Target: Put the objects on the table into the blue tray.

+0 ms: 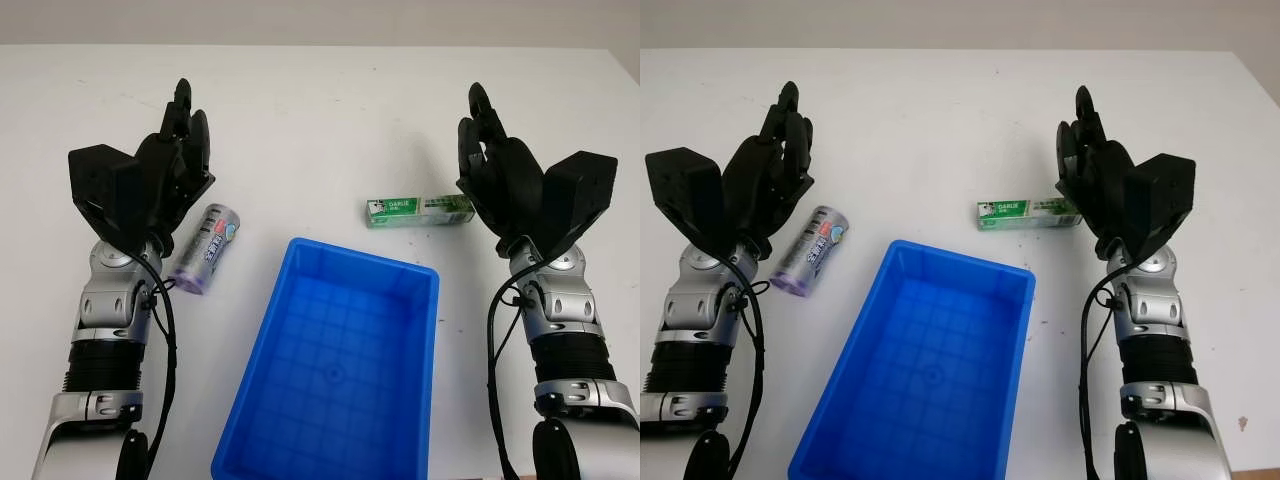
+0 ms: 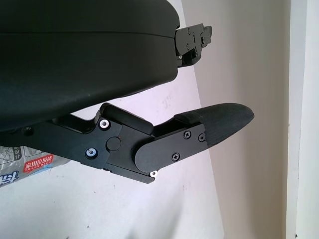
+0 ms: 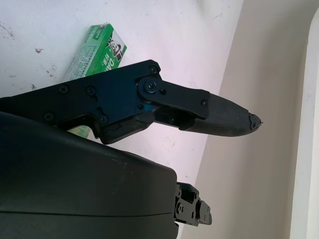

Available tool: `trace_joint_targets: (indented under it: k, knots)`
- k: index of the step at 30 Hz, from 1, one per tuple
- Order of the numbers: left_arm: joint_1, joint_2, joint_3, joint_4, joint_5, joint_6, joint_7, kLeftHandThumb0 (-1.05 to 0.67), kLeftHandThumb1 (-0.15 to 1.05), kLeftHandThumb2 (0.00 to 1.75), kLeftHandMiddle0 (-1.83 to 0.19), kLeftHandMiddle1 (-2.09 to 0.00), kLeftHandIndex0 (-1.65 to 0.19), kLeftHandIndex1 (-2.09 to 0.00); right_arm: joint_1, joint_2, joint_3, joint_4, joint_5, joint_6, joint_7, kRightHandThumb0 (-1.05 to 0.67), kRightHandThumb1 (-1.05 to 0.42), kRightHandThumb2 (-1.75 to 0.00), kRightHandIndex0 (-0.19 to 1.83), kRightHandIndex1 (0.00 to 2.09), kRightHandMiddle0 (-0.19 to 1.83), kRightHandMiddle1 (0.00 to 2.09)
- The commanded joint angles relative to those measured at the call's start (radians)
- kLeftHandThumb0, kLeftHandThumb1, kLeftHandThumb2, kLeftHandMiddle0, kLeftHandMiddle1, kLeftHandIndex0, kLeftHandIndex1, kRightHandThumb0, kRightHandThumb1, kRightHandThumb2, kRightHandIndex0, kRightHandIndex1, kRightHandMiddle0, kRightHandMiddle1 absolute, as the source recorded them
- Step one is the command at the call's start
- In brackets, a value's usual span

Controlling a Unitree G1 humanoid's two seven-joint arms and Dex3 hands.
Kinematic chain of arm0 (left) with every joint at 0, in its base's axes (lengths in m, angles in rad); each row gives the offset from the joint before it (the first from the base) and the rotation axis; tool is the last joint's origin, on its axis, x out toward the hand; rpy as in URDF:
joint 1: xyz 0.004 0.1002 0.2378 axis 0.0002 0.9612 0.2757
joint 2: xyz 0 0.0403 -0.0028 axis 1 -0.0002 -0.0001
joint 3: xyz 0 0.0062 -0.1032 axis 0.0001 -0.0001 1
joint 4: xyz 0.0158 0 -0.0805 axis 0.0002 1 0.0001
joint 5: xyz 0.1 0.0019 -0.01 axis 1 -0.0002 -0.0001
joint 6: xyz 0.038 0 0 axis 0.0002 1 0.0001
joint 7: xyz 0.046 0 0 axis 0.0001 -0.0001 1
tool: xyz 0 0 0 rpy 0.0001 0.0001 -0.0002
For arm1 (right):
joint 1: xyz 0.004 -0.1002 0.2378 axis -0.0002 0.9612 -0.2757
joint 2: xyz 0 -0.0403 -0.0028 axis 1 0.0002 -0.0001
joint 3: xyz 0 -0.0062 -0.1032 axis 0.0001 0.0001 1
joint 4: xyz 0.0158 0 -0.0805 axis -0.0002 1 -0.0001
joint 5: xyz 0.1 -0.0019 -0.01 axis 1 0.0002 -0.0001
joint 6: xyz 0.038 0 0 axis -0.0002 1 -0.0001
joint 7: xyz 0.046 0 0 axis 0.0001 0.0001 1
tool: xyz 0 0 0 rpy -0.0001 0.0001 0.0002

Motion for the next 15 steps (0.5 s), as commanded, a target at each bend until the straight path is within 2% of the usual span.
trace_joint_targets:
  k: [1, 10, 14, 15]
  knots:
    - [0.004, 0.009, -0.005, -0.005, 0.003, -0.006, -0.005, -0.75, 1.05, 0.79, 0.19, -0.04, 0.19, 0.0, -0.004, 0.001, -0.003, -0.004, -0.002, -0.012, -0.001, -0.8, -1.05, -0.69, -0.19, 0.0, -0.19, 0.0]
    - [0.002, 0.002, -0.009, -0.005, 0.007, 0.001, 0.004, -0.75, 1.05, 0.79, 0.19, -0.01, 0.19, 0.0, -0.003, -0.01, -0.006, -0.004, 0.004, -0.016, 0.017, -0.8, -1.05, -0.66, -0.19, 0.0, -0.19, 0.0]
    - [0.0, 0.004, -0.012, 0.005, 0.006, -0.008, -0.001, -0.75, 1.05, 0.79, 0.19, 0.0, 0.19, 0.0, -0.019, -0.05, 0.01, -0.008, -0.058, -0.053, 0.004, -0.76, -1.05, -0.5, -0.18, 0.01, -0.18, 0.01]
    - [0.0, 0.006, -0.012, 0.007, 0.006, -0.011, -0.002, -0.74, 1.05, 0.79, 0.19, 0.0, 0.19, 0.0, -0.037, -0.073, 0.025, -0.017, -0.109, -0.058, -0.023, -0.78, -1.05, -0.39, -0.13, 0.04, -0.11, 0.05]
